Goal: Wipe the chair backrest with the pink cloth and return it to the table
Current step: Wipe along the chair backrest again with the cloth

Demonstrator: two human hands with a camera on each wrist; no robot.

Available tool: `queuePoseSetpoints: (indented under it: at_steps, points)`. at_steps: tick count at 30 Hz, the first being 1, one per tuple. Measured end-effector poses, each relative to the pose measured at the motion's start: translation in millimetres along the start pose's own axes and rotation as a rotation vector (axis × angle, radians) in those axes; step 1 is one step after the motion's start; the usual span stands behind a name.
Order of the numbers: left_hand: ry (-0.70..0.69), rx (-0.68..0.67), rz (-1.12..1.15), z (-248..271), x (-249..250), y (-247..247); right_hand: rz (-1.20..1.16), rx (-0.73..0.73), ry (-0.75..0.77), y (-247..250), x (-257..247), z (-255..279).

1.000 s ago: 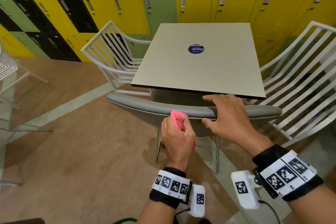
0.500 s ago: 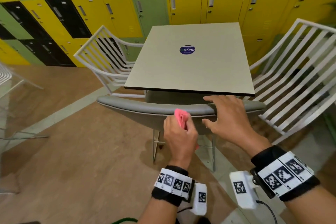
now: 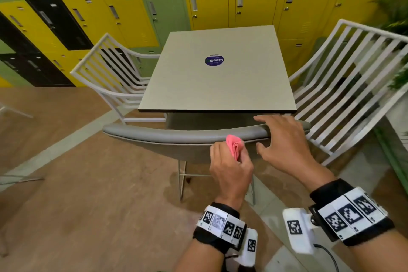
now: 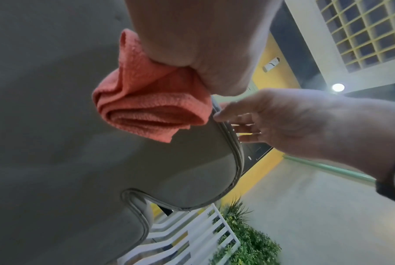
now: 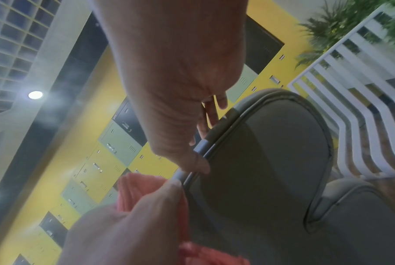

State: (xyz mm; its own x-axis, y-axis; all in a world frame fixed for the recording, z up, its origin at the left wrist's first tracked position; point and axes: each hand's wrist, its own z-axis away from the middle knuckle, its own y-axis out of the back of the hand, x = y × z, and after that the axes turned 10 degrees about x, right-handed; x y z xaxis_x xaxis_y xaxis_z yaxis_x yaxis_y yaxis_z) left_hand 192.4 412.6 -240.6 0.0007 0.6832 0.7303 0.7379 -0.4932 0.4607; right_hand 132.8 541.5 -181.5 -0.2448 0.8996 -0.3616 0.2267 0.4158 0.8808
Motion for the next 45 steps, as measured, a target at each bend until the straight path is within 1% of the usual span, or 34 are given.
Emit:
queuePoseSetpoints:
  at_steps: [1, 3, 6, 9, 14, 17, 23, 27, 31, 35, 37, 41, 45]
  points:
    - [-0.044, 0.003, -0.004, -1.2, -2.0, 1.7, 0.011, 0.007, -0.011, 2.3, 2.2, -0.1]
    - [-0.084, 0.040, -0.010, -7.8, -13.7, 11.3, 0.020, 0.013, -0.024, 7.6, 6.9, -0.1]
    - [-0.076, 0.112, -0.087, -21.0, -41.2, 29.2, 0.008, 0.037, -0.054, 14.5, 15.5, 0.7]
    - [-0.064, 0.081, -0.102, -20.4, -45.9, 27.0, -0.004, 0.052, -0.092, 15.3, 24.5, 4.9]
    - [-0.089, 0.022, 0.039, 0.1, -4.5, -1.4, 0.014, 0.014, -0.106, 19.0, 39.9, 6.9]
    - [-0.067, 0.050, 0.045, 9.9, 12.9, -19.6, 0.003, 0.009, -0.095, 25.9, 59.6, 2.1]
    - [-0.119, 0.050, 0.042, 32.6, 48.2, -54.9, -0.012, -0.034, -0.071, 37.3, 102.9, -6.7]
    - [-0.185, 0.008, -0.026, 45.1, 70.9, -92.6, -0.014, -0.062, -0.084, 42.2, 131.9, -10.3]
    - [-0.296, -0.035, -0.135, 52.5, 87.6, -120.6, -0.032, -0.058, -0.110, 45.1, 163.0, -7.7]
    - [-0.307, -0.079, -0.249, 53.9, 112.2, -142.5, -0.070, -0.054, -0.171, 46.7, 191.5, -0.5]
    - [-0.340, -0.118, -0.290, 55.4, 124.7, -153.5, -0.082, -0.048, -0.202, 48.1, 202.4, 2.4]
    - [-0.400, -0.165, -0.237, 54.2, 142.4, -158.3, -0.109, -0.055, -0.266, 49.0, 215.9, 4.3]
    - [-0.512, -0.105, -0.122, 36.7, 162.9, -148.3, -0.160, -0.018, -0.288, 52.4, 215.8, -3.3]
